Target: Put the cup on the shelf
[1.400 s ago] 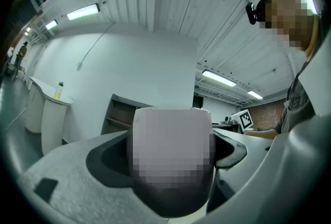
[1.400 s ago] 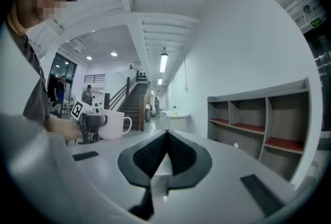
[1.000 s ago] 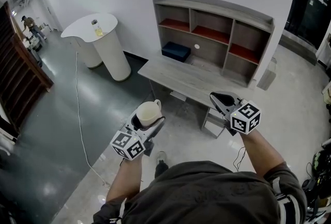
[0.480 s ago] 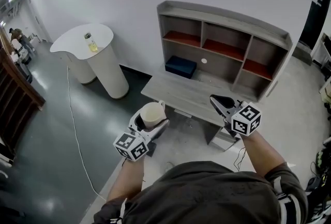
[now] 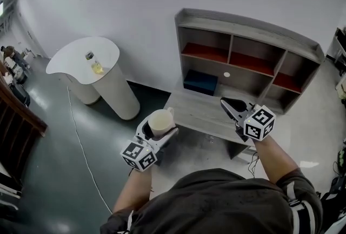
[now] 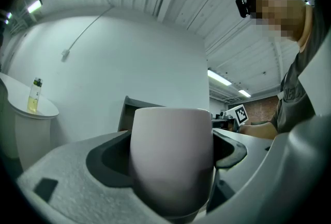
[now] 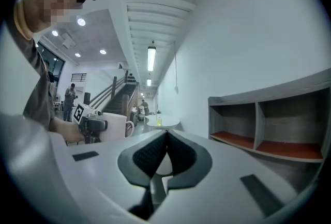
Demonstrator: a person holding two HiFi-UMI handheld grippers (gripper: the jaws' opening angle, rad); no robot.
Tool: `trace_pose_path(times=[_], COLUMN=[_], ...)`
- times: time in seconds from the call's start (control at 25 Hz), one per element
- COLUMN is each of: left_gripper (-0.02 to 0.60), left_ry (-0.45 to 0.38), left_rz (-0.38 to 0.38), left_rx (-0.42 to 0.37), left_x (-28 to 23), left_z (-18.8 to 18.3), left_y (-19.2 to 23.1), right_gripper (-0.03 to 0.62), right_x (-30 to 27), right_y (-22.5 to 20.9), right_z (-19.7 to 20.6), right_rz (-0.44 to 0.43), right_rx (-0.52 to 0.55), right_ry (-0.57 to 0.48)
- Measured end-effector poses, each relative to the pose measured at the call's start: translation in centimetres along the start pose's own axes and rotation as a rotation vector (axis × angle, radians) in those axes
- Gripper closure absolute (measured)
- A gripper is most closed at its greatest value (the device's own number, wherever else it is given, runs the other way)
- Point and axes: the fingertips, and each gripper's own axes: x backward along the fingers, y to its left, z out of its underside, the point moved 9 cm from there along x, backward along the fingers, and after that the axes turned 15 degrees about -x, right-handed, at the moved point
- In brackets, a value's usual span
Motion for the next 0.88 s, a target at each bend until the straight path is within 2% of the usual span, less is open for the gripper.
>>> trace_pose_path(times=[0.2, 0.48, 0.64, 0.88], left_gripper=[0.147, 0.147, 0.147, 0.147], left_ry=[0.002, 0.021, 0.033, 0.037], left_rz=[0.021, 0.02, -0.012, -0.109], left_rx=[0.014, 0.024, 0.011, 0.005], left_x=[-2.4, -7.0, -10.7, -18.1], left_z=[1.1, 2.0, 2.3, 2.5], left_y=[3.5, 5.4, 5.8, 5.4], right_gripper=[0.602, 0.602, 0.602, 0.602], right_x=[-2.8, -5.0, -6.0, -7.1], right_y=[-2.3, -6.9, -11.1, -18.3], right_z=[0.3, 0.1, -0.8, -2.5], right_rz=[0.023, 0.005, -0.033, -0.146], right_rx=[-0.022, -0.041, -0.042, -0.06], right_ry=[0.016, 0.027, 0.029, 0.068])
